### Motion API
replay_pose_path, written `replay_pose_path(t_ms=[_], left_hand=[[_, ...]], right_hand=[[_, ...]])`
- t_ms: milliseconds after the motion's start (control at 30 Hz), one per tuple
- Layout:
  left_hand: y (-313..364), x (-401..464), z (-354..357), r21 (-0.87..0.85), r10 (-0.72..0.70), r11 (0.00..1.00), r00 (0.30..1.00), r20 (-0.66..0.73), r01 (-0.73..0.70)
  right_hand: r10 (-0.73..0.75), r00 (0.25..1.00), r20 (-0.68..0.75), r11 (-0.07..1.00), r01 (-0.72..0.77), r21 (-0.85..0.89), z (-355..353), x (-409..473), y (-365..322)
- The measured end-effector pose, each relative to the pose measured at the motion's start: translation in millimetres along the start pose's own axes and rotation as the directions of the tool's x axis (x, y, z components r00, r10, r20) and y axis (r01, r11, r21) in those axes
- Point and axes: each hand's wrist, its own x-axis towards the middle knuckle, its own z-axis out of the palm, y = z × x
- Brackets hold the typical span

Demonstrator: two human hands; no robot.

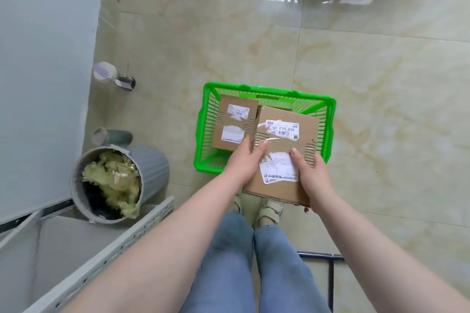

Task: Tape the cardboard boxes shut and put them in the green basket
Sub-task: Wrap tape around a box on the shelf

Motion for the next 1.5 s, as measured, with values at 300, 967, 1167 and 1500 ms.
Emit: replay_pose_path(t_ms=[300, 967, 1167, 1500], left_hand=[[-97, 173, -12, 0.747, 0.192, 0.656, 0.934, -0.301, 0.106], [-126, 216, 11, 0.525, 0.127, 0.835, 0.872, -0.472, 0.163], [-104, 205, 10, 0.498, 0.137, 0.856, 0.869, -0.475, 0.137], [-64, 66, -23, -0.320, -0.113, 0.947, 0.917, -0.384, -0.018]], right_hand=[[-0.149, 0.984, -0.095, 0.988, 0.145, -0.044, 41, 166, 62], [-0.084, 0.996, -0.025, 0.979, 0.078, -0.186, 65, 234, 75], [-0.131, 0.972, -0.194, 0.908, 0.039, -0.418, 71, 215, 56], [0.000, 0.934, 0.356, 1.000, 0.001, -0.002, 104, 68, -23]])
